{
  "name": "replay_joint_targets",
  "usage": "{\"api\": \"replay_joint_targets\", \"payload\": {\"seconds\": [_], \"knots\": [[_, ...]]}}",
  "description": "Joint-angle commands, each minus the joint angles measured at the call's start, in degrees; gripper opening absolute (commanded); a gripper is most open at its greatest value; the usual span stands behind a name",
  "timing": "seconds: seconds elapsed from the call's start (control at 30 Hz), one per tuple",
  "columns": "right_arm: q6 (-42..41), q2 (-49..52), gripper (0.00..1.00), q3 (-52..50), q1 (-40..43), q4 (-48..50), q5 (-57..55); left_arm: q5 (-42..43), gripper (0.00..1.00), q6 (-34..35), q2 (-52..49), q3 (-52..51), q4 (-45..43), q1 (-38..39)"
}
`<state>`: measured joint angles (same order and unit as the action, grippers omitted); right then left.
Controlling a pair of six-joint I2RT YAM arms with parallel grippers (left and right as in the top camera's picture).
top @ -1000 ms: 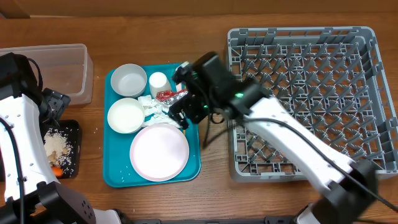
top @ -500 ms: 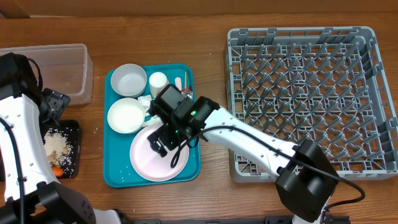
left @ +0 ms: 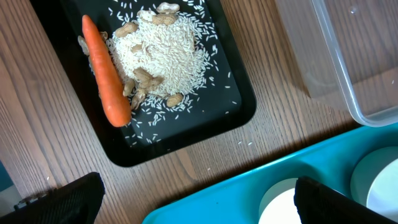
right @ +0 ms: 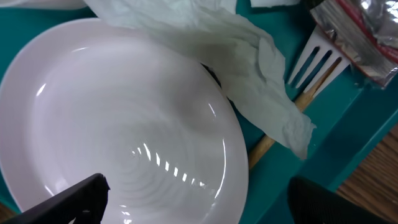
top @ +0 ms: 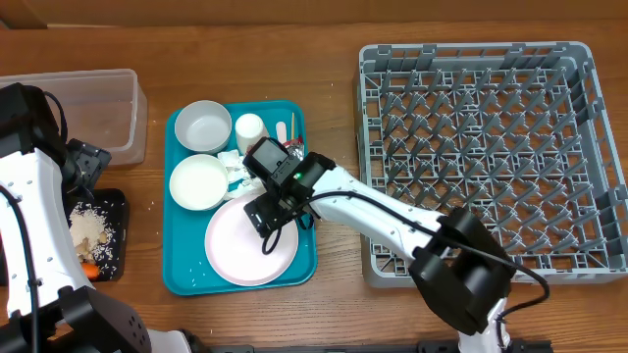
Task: Sort waste into correct bins and load items into the dishwasher rack
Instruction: 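Grasp the rim of the white plate with the right gripper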
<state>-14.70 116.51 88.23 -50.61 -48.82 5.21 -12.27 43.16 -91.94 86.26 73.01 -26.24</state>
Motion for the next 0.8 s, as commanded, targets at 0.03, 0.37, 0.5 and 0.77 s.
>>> {"api": "replay_joint_targets", "payload": {"seconds": [0.03, 0.37, 0.5, 0.77], "knots": [[-2.8, 1.6, 0.92, 1.1, 0.1, 0.4, -0.6, -0.8, 1.0, 0.6, -0.1, -0.2, 0.0, 0.0], [-4.9, 3.3, 0.83, 1.0, 0.0, 0.3, -0.4, -0.8, 1.0, 0.6, -0.1, -0.2, 0.0, 0.0], [-5.3, 3.8, 0.81, 0.9, 0.0, 0.3, -0.5, -0.8, 1.0, 0.6, -0.1, -0.2, 0.0, 0.0], [-5.3, 5.4, 0.79, 0.2, 0.0, 0.5, -0.7, -0.8, 1.0, 0.6, -0.1, -0.2, 0.0, 0.1]]}}
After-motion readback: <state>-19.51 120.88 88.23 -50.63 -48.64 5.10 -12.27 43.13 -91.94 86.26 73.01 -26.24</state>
